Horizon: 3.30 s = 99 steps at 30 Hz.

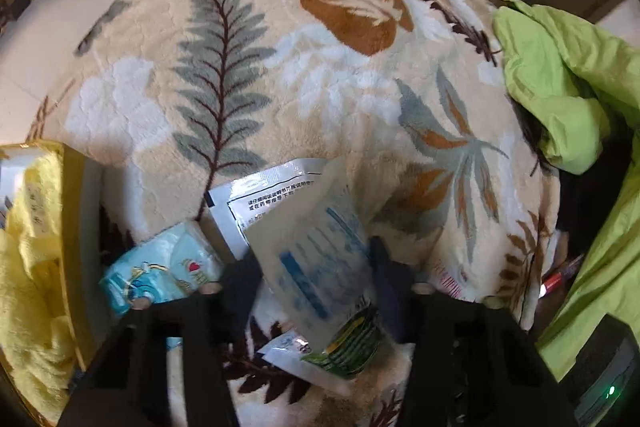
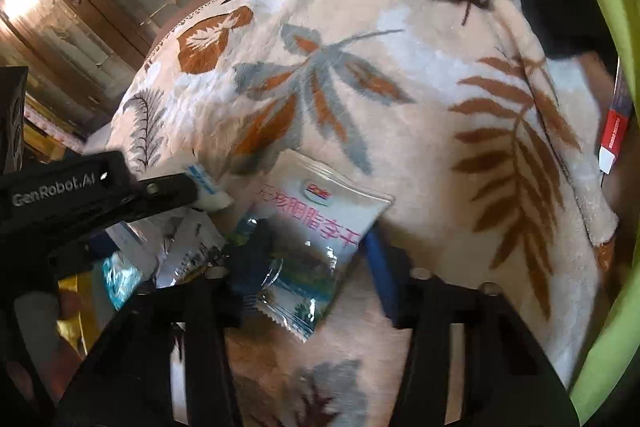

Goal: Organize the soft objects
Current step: 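Grasp the blue-text white packet with left gripper while right grasps the Dole packet, then carry the white packet and Dole packet into the box and release both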

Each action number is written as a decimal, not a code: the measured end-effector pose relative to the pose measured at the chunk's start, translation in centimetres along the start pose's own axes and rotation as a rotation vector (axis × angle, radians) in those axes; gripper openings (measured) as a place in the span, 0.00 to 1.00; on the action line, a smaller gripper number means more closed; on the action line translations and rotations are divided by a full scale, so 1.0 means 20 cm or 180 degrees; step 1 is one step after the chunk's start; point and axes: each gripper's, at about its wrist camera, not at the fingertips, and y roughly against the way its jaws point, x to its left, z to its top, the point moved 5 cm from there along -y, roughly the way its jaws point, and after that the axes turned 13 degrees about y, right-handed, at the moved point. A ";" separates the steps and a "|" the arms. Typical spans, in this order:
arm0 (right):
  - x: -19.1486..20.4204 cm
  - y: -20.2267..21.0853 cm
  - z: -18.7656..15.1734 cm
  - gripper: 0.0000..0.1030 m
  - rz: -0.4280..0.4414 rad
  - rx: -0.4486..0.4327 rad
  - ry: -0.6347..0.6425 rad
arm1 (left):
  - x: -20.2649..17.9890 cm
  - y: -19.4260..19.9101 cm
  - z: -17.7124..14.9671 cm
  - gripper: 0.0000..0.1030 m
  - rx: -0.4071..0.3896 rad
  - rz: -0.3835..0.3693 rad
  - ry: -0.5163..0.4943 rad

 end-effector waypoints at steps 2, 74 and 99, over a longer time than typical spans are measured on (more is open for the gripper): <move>-0.04 0.03 -0.01 0.25 -0.0020 0.0007 0.0093 | 0.01 0.04 -0.01 0.31 0.0008 -0.0064 -0.0035; 1.33 0.23 -0.43 0.45 0.1158 0.0282 0.1729 | 1.24 0.72 -0.40 0.31 -0.0328 -0.0274 0.0470; 1.27 0.55 -0.37 0.53 0.1614 -0.0220 0.1626 | 1.28 0.95 -0.35 0.64 -0.1609 0.0599 0.0183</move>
